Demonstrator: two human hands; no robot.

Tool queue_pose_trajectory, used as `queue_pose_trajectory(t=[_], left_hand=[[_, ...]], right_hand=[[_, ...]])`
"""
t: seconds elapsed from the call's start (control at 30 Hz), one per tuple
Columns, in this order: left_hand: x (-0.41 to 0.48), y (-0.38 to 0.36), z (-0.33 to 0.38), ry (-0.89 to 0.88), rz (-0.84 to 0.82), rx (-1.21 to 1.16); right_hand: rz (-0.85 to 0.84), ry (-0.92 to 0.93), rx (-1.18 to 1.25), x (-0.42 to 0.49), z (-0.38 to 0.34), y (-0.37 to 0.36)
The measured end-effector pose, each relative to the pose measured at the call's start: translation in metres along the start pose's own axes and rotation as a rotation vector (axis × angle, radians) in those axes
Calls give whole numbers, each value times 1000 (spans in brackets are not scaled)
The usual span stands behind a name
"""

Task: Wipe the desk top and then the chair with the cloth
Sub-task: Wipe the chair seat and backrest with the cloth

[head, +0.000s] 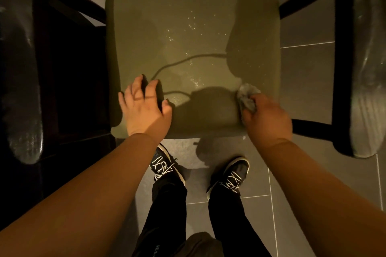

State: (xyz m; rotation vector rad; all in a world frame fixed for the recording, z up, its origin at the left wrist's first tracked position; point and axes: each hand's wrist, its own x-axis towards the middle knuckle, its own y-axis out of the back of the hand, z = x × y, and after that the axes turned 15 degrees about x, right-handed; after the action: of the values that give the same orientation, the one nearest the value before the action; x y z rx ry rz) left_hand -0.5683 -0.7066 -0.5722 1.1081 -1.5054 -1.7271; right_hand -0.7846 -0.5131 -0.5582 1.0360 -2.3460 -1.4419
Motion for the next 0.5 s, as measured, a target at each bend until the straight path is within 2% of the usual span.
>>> queue_pose_trajectory(t=[0.07, 0.2, 0.27, 0.4, 0.5], left_hand=[[5, -2, 18, 0, -16, 9], [5, -12, 32, 63, 32, 46], [2, -15, 30, 55, 71, 48], [1, -16, 31, 45, 136, 54], [1, -18, 32, 56, 164, 61]], right_hand=[[19, -39, 92, -5, -17, -7], [-182, 260, 145, -27, -57, -38], [-202, 283, 118, -21, -43, -33], [-42, 122, -36, -5, 5, -1], [42, -44, 41, 1, 13, 1]])
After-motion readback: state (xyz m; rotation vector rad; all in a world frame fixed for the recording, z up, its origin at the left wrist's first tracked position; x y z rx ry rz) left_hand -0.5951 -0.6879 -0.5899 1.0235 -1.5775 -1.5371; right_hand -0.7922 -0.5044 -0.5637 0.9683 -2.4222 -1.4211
